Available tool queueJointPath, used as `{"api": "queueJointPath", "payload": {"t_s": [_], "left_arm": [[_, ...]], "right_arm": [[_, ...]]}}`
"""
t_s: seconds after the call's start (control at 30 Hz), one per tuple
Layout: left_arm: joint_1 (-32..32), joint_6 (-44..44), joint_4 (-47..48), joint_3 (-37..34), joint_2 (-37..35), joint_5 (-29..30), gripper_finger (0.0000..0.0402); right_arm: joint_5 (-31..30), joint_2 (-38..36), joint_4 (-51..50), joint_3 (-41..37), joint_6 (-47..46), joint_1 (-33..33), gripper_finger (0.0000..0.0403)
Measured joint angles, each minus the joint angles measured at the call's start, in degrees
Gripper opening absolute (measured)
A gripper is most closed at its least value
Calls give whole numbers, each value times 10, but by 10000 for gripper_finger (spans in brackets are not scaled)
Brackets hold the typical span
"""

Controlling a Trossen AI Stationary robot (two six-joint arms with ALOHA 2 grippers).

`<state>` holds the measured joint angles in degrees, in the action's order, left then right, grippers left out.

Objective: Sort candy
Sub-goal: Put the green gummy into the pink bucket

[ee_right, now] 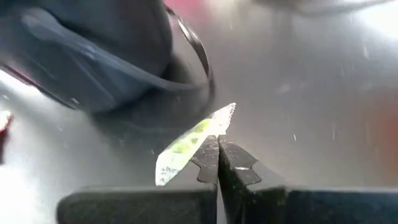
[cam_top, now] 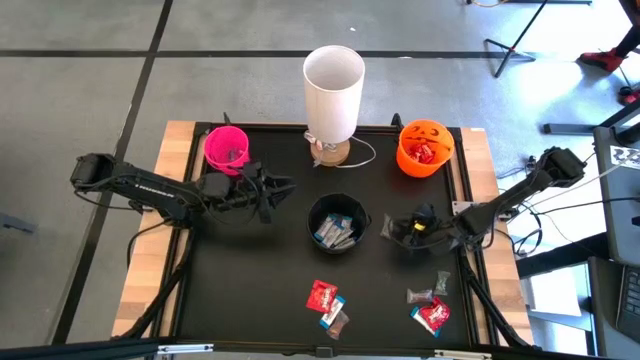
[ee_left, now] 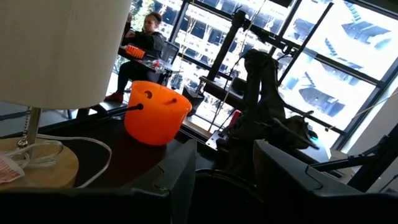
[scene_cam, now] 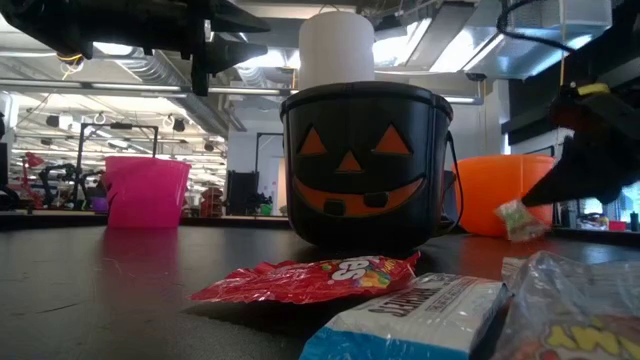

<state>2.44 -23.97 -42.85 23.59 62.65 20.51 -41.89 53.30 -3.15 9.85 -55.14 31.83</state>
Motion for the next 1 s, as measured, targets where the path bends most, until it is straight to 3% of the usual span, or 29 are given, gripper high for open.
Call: {"api": "queueJointPath", "payload": {"t_s": [0.17,0.47,0.63,0.87,1.0], "left_arm": [[4,0,0,0,0,1,151],[26,0,0,0,0,0,151],[37,0,-6,0,9,0,151],[37,8,-7,16,54,13,151],[29,20,-7,31,75,13,151]], "right_arm": [[-28,-14,-30,42,58,0,0],[-126,-15,-246,162,87,0,0],[-178,-15,-313,210,101,-15,0],[-183,-16,-260,247,255,-110,0],[-107,-16,-142,249,396,-195,0]]}}
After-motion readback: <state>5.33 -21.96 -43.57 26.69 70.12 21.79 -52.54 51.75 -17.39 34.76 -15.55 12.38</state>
